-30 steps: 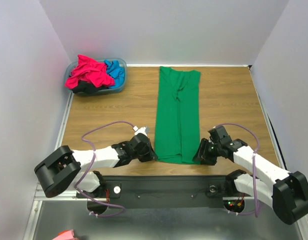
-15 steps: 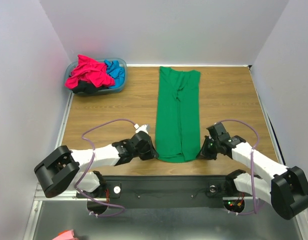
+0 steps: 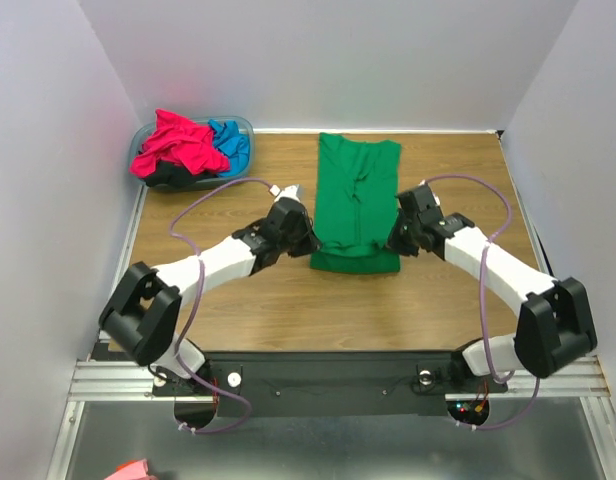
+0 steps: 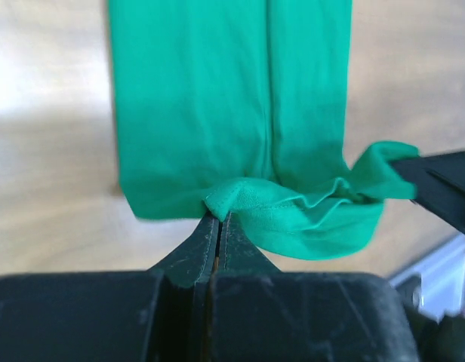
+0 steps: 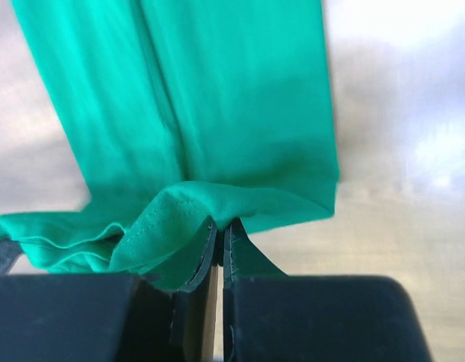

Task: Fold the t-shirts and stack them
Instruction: Fold the tshirt

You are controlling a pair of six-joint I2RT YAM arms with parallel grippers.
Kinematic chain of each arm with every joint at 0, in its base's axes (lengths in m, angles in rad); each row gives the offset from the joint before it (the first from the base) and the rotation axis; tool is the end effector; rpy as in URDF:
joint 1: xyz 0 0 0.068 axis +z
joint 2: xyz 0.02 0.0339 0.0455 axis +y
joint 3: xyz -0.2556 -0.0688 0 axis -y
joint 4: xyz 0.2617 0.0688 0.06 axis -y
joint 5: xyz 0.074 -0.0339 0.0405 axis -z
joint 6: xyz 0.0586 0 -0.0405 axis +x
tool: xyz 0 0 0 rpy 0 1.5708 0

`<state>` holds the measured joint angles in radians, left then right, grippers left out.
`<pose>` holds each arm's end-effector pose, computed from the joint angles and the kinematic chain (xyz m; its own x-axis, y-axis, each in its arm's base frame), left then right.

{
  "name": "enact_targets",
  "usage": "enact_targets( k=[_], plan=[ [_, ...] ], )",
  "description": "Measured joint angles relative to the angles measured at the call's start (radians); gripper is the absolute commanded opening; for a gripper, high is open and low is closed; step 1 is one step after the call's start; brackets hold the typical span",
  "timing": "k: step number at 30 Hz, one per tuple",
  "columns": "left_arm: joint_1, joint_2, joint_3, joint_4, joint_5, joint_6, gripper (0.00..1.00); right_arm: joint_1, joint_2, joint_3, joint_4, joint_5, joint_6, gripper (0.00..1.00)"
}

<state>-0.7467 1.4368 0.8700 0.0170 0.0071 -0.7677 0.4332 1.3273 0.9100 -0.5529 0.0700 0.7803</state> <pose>0.2580 -0.2393 0.2076 -0.7507 -0.2515 -0.6109 0.2256 0.7716 -0.5948 0.2711 0.1209 0.2011 -0.8015 0.4025 -0.4422 0.2547 0.8989 0.3566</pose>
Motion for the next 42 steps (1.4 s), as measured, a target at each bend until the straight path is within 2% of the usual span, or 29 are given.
enact_targets(
  k=[6,12,18,28,29,30,32,33,34,35,36,38,42],
  plan=[
    [0.105,0.172,0.192,-0.020,0.048,0.092,0.00,-0.018,0.174,0.208,0.013,0.117,-0.036,0.00],
    [0.164,0.325,0.394,-0.043,0.095,0.155,0.00,-0.064,0.314,0.351,0.016,0.167,-0.069,0.00],
    [0.224,0.461,0.574,-0.063,0.139,0.213,0.00,-0.127,0.430,0.481,0.022,0.169,-0.106,0.00],
    [0.264,0.652,0.762,-0.113,0.206,0.290,0.00,-0.176,0.581,0.588,0.029,0.125,-0.146,0.00],
    [0.265,0.665,0.772,-0.116,0.207,0.293,0.02,-0.179,0.598,0.598,0.029,0.116,-0.150,0.01],
    [0.266,0.682,0.784,-0.121,0.209,0.296,0.25,-0.180,0.609,0.605,0.029,0.110,-0.153,0.04],
    [0.271,0.703,0.797,-0.135,0.211,0.307,0.53,-0.183,0.632,0.622,0.029,0.100,-0.159,0.15],
    [0.273,0.715,0.807,-0.140,0.212,0.304,0.77,-0.184,0.645,0.631,0.030,0.097,-0.162,0.33],
    [0.275,0.727,0.820,-0.146,0.217,0.304,0.85,-0.184,0.653,0.637,0.029,0.095,-0.166,0.44],
    [0.278,0.739,0.830,-0.153,0.220,0.307,0.89,-0.185,0.658,0.641,0.029,0.092,-0.171,0.62],
    [0.281,0.743,0.836,-0.157,0.224,0.309,0.92,-0.185,0.660,0.641,0.029,0.092,-0.173,0.66],
    [0.287,0.744,0.836,-0.167,0.229,0.314,0.94,-0.185,0.657,0.641,0.030,0.087,-0.179,0.70],
    [0.294,0.700,0.775,-0.147,0.233,0.315,0.99,-0.186,0.624,0.618,0.038,0.065,-0.183,0.70]
  ],
)
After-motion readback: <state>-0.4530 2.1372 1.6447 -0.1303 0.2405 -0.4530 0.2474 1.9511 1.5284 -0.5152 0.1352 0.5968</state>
